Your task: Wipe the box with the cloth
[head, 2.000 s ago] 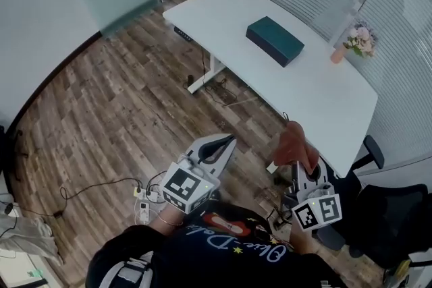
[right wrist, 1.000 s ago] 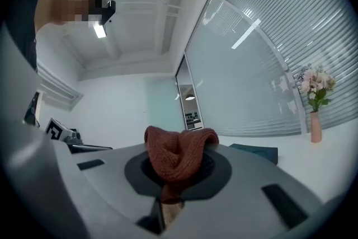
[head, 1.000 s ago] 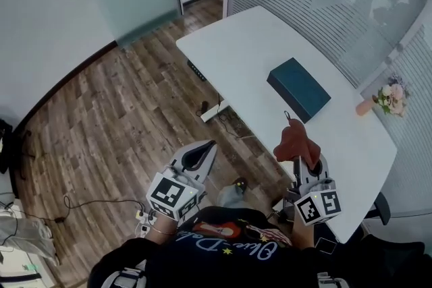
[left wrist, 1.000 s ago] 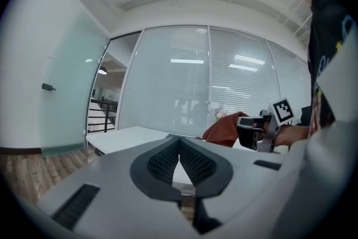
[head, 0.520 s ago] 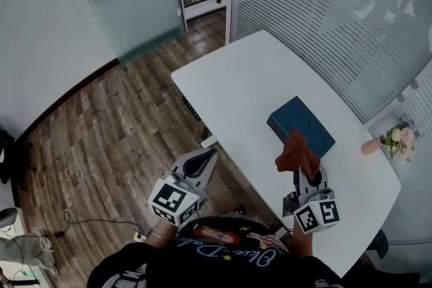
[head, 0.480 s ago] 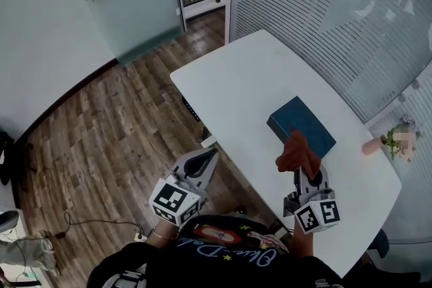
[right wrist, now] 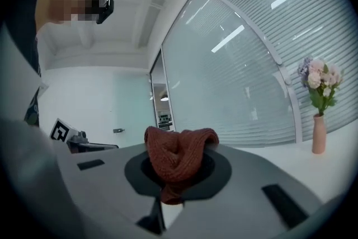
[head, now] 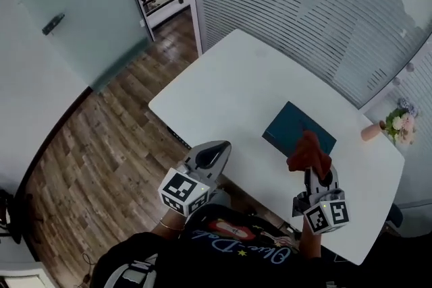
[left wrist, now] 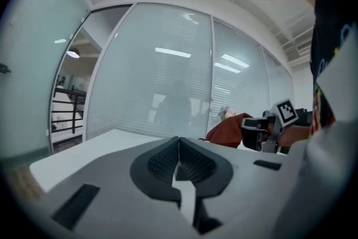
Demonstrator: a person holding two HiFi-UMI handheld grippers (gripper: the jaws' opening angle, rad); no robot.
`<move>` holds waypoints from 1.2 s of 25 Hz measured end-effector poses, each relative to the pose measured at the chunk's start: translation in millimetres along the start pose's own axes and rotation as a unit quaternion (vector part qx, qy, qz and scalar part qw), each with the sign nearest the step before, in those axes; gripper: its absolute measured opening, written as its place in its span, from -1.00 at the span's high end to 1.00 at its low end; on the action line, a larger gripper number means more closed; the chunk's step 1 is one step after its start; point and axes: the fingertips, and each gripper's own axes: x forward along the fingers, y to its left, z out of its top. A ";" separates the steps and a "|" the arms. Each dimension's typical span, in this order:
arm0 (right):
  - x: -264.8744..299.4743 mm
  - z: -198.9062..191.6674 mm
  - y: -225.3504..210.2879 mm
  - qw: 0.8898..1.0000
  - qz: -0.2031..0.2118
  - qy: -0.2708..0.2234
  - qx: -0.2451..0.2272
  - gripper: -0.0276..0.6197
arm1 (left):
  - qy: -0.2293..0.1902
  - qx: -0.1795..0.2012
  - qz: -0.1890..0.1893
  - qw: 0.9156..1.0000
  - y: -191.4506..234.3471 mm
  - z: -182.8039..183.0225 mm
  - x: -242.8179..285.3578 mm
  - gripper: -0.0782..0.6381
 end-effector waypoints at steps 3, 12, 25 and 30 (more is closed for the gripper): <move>11.4 11.6 -6.9 0.999 -0.037 -0.013 -0.018 0.83 | -0.020 0.027 -0.038 0.999 19.6 27.5 28.3 0.77; 34.1 6.6 -25.7 0.994 -0.104 -0.007 -0.033 0.83 | -0.005 0.039 -0.116 0.993 35.9 22.9 87.0 0.77; 64.7 26.1 -42.3 0.988 -0.141 -0.016 -0.062 0.83 | -0.015 0.038 -0.211 0.977 21.7 29.0 144.7 0.77; 89.9 23.3 -62.6 0.988 -0.133 0.002 -0.076 0.83 | -0.016 0.032 -0.228 0.973 14.7 27.0 169.6 0.77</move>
